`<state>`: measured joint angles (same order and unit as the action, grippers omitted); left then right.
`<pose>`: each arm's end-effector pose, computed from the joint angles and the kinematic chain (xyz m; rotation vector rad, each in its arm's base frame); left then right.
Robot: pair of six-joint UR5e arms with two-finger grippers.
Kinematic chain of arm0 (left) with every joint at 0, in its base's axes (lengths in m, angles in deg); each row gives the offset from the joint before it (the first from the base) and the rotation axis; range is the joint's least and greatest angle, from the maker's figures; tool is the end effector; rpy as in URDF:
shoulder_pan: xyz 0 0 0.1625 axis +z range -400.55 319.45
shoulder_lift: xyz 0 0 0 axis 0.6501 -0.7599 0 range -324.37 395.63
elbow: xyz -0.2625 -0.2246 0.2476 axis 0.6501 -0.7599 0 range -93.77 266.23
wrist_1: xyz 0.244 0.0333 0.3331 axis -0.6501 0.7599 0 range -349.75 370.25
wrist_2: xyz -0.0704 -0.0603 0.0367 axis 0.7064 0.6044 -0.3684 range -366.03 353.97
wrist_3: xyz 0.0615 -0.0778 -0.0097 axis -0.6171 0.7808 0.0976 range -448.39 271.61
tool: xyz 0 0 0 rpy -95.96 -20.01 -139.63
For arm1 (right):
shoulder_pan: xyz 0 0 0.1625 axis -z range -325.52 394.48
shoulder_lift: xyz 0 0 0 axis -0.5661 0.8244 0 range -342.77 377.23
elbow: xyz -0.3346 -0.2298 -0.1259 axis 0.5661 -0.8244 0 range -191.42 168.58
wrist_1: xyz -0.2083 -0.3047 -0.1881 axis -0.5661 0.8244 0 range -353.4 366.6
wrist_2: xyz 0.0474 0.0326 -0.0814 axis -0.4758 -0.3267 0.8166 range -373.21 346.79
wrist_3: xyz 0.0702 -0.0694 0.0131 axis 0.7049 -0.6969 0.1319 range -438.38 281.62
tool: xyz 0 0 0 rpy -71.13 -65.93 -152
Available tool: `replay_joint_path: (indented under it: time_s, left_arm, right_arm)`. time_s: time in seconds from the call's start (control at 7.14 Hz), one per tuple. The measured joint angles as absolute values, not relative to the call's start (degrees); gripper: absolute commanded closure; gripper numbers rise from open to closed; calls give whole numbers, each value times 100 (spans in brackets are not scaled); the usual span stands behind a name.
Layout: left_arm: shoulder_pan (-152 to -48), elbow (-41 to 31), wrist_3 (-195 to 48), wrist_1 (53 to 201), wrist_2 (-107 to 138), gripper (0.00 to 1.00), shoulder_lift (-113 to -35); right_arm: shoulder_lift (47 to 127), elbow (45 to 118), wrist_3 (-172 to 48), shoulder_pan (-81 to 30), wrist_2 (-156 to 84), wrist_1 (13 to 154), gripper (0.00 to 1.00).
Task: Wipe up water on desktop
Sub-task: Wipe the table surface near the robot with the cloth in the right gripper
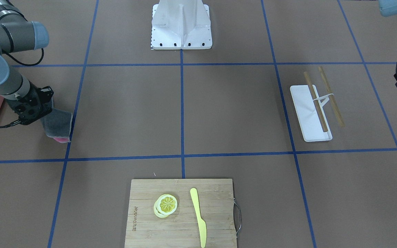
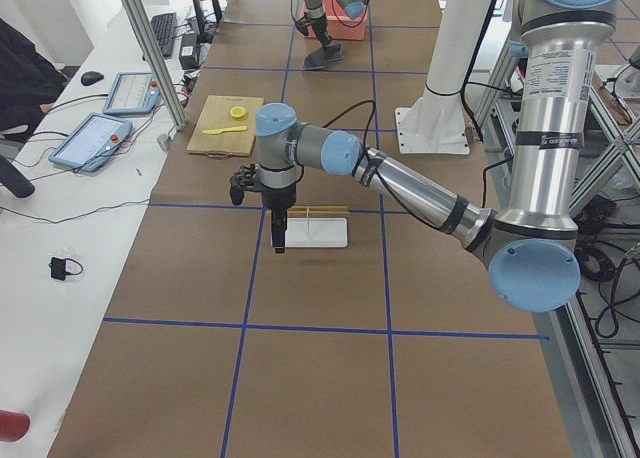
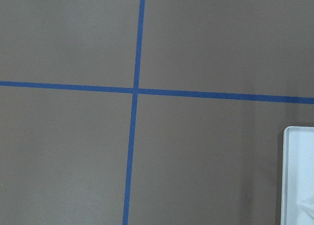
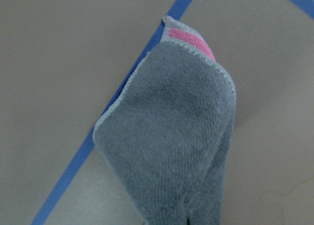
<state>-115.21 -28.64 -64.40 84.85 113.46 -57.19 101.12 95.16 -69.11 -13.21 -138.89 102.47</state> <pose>0.0467 -0.4892 0.4683 0.0252 0.5535 -0.0919 -0.2985 -0.4395 0.4823 -0.0134 -0.6925 -0.6453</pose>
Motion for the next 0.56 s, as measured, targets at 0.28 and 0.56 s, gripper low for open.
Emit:
replay_joint_path:
  time_s: [0.28, 0.56]
  left_arm:
    - [-11566, -2846, -6445, 8486, 11329, 2, -5732]
    - [-11599, -2846, -6444, 8486, 11325, 2, -5736]
  right_arm:
    - [10577, 10247, -6130, -693, -13938, 10241, 100]
    - [10687, 10475, -5717, -333, -13916, 10240, 100]
